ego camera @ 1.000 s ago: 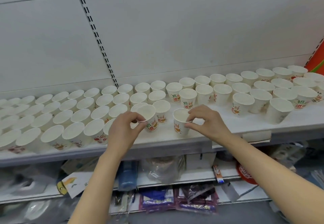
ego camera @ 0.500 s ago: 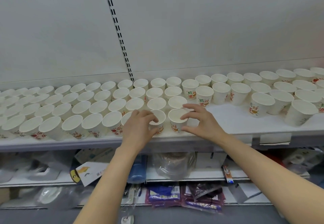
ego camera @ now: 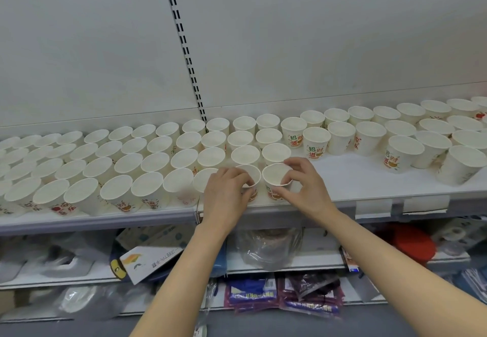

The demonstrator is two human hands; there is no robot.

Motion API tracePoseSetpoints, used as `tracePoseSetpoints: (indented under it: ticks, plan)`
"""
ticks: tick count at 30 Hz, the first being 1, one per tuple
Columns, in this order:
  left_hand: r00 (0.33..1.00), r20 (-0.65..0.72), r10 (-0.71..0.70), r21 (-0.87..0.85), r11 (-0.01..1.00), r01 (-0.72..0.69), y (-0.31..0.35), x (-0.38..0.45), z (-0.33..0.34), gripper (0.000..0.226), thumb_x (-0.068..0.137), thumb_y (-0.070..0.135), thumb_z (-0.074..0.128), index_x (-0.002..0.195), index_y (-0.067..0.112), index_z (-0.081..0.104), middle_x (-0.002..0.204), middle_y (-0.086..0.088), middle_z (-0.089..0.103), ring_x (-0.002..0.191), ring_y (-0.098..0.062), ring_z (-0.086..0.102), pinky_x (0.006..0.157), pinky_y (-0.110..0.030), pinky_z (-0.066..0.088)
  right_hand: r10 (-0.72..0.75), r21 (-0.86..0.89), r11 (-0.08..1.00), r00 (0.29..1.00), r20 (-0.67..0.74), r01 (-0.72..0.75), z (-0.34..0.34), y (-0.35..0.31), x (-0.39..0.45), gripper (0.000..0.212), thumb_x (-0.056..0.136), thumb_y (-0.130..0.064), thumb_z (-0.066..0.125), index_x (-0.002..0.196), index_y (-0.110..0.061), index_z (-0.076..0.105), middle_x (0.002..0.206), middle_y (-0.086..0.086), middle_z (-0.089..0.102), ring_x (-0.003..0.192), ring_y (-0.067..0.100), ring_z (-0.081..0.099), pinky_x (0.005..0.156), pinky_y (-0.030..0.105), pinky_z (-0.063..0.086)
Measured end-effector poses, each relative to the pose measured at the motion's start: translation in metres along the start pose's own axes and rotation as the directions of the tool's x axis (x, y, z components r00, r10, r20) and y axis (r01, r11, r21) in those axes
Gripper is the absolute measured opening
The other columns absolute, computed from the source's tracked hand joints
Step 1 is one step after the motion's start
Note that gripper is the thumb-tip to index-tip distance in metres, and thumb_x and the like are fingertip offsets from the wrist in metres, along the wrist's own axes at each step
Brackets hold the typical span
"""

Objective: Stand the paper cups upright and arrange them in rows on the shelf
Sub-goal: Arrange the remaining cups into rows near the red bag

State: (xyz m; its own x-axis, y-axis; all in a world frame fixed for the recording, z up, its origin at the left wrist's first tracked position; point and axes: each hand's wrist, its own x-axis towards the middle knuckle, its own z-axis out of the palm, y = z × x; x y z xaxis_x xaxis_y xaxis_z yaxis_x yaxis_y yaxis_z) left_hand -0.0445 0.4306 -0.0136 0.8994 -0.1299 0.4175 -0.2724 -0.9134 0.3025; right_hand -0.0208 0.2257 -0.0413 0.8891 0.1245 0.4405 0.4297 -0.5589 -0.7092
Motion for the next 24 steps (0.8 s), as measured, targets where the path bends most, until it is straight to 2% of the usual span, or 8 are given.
tracePoseSetpoints:
  ticks: [4, 7, 9, 12, 15, 19, 22, 24]
  plan:
    - [1.0, 0.014, 0.018, -0.006, 1.0, -0.018, -0.003, 0.002, 0.003, 0.011, 0.083, 0.036, 0.07, 0.086, 0.025, 0.071, 0.103, 0.01, 0.068, 0.098, -0.019, 0.056, 0.082, -0.032, 0.04, 0.064, -0.008, 0.998, 0.998, 0.002, -0.064, 0.003, -0.004, 0.003, 0.028, 0.064, -0.031, 0.086, 0.069, -0.018, 0.061, 0.121, -0.007, 0.049, 0.114, -0.002, 0.046, 0.091, 0.001, 0.027]
    - [0.998, 0.0, 0.064, 0.008, 0.998, -0.064, -0.006, 0.002, 0.004, 0.016, 0.081, 0.04, 0.071, 0.087, 0.025, 0.071, 0.101, 0.01, 0.069, 0.098, -0.02, 0.058, 0.082, -0.033, 0.04, 0.065, -0.031, 0.997, 0.997, -0.037, -0.066, 0.01, -0.01, 0.0, 0.031, 0.064, -0.034, 0.085, 0.071, -0.017, 0.061, 0.116, -0.005, 0.05, 0.11, -0.003, 0.046, 0.091, 0.006, 0.033]
    - [0.994, -0.047, 0.094, 0.004, 0.996, -0.094, -0.006, 0.005, 0.0, 0.025, 0.077, 0.048, 0.072, 0.088, 0.026, 0.071, 0.1, 0.01, 0.069, 0.099, -0.018, 0.058, 0.084, -0.033, 0.04, 0.049, -0.038, 0.998, 0.997, -0.055, -0.051, 0.009, -0.012, -0.002, 0.035, 0.065, -0.044, 0.081, 0.08, -0.02, 0.063, 0.118, -0.008, 0.05, 0.112, -0.004, 0.046, 0.093, 0.011, 0.037]
    - [0.988, -0.094, 0.126, -0.046, 0.99, -0.131, -0.001, 0.02, -0.012, 0.032, 0.077, 0.054, 0.07, 0.096, 0.028, 0.071, 0.105, 0.011, 0.068, 0.1, -0.015, 0.057, 0.085, -0.032, 0.042, 0.024, -0.054, 0.998, 0.995, -0.096, -0.03, -0.005, -0.012, -0.004, 0.045, 0.074, -0.057, 0.065, 0.104, -0.023, 0.063, 0.125, -0.012, 0.05, 0.119, -0.002, 0.043, 0.097, 0.01, 0.032]
    - [0.983, -0.077, 0.165, -0.059, 0.984, -0.17, 0.015, 0.052, -0.018, 0.029, 0.08, 0.051, 0.07, 0.1, 0.03, 0.07, 0.108, 0.011, 0.068, 0.103, -0.015, 0.057, 0.084, -0.032, 0.044, 0.014, -0.121, 0.992, 0.978, -0.207, -0.04, -0.029, -0.002, 0.003, 0.04, 0.085, -0.05, 0.058, 0.112, -0.02, 0.062, 0.119, -0.01, 0.058, 0.113, 0.005, 0.048, 0.094, 0.017, 0.037]
    - [0.98, 0.025, 0.199, -0.047, 0.979, -0.198, 0.051, 0.1, -0.004, 0.024, 0.087, 0.038, 0.066, 0.108, 0.028, 0.07, 0.11, 0.006, 0.068, 0.102, -0.021, 0.055, 0.08, -0.035, 0.044, -0.027, -0.35, 0.932, 0.947, -0.32, -0.092, -0.067, 0.036, 0.026, 0.027, 0.086, -0.018, 0.068, 0.112, -0.014, 0.065, 0.111, 0.002, 0.065, 0.105, 0.019, 0.052, 0.088, 0.027, 0.04]
    - [0.952, 0.159, 0.26, -0.02, 0.965, -0.261, 0.087, 0.132, 0.024, 0.029, 0.088, 0.036, 0.064, 0.116, 0.028, 0.067, 0.114, 0.003, 0.066, 0.106, -0.022, 0.053, 0.081, -0.034, 0.042, -0.014, -0.473, 0.873, 0.962, -0.271, -0.121, -0.098, 0.071, 0.052, 0.035, 0.08, -0.009, 0.07, 0.114, -0.01, 0.064, 0.11, 0.007, 0.066, 0.105, 0.029, 0.052, 0.09, 0.034, 0.039]
    - [0.912, 0.265, 0.312, 0.038, 0.942, -0.333, 0.108, 0.151, 0.047, 0.036, 0.086, 0.038, 0.065, 0.121, 0.027, 0.064, 0.119, -0.001, 0.065, 0.109, -0.025, 0.051, 0.088, -0.035, 0.04, -0.015, -0.566, 0.82, 0.986, -0.165, -0.082, -0.112, 0.091, 0.069, 0.039, 0.076, -0.01, 0.074, 0.114, -0.01, 0.065, 0.107, 0.007, 0.067, 0.104, 0.033, 0.053, 0.087, 0.039, 0.041]
